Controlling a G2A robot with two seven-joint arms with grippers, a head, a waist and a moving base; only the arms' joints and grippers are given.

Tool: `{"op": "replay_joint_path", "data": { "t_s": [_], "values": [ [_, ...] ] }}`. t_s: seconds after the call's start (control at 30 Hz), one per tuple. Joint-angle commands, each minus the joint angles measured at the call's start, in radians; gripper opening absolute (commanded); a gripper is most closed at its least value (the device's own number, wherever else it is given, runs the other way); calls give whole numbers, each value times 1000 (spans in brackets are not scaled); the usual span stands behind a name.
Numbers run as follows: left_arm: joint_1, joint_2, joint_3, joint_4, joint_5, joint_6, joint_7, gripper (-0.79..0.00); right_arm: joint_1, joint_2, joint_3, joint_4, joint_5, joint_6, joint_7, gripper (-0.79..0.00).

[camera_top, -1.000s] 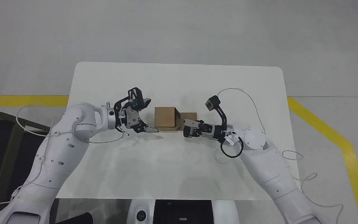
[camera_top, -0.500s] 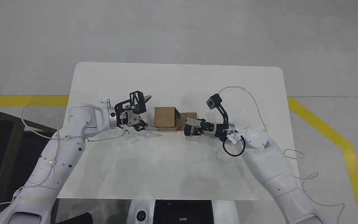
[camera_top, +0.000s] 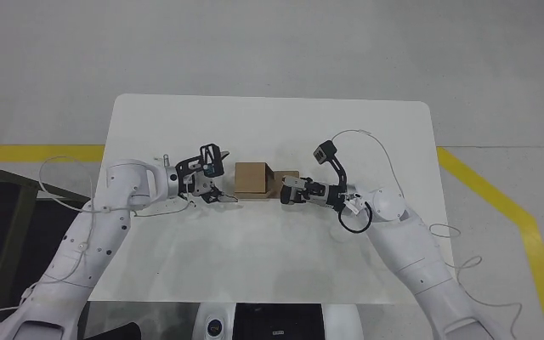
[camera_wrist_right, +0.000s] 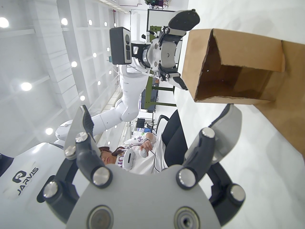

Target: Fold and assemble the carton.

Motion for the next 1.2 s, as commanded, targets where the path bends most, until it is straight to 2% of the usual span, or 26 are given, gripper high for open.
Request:
{"op": "replay_joint_path", "data": {
  "t_s": [0.0, 0.2, 0.8, 1.17],
  "values": [
    [-4, -2, 8, 5, 17, -3, 25, 0, 3, -1, -2, 5, 2, -2, 5, 0],
    [-33, -16, 60, 37, 33, -8, 71, 0, 14, -5, -9, 29, 17, -12, 15, 0],
    [-158, -60, 172, 121, 5, -14, 39, 0, 37, -10, -17, 87, 35, -27, 49, 0],
    [-175, -64, 194, 130, -8, -14, 35, 0, 143, -52, -101, 234, 80, -79, 93, 0]
  ]
}}
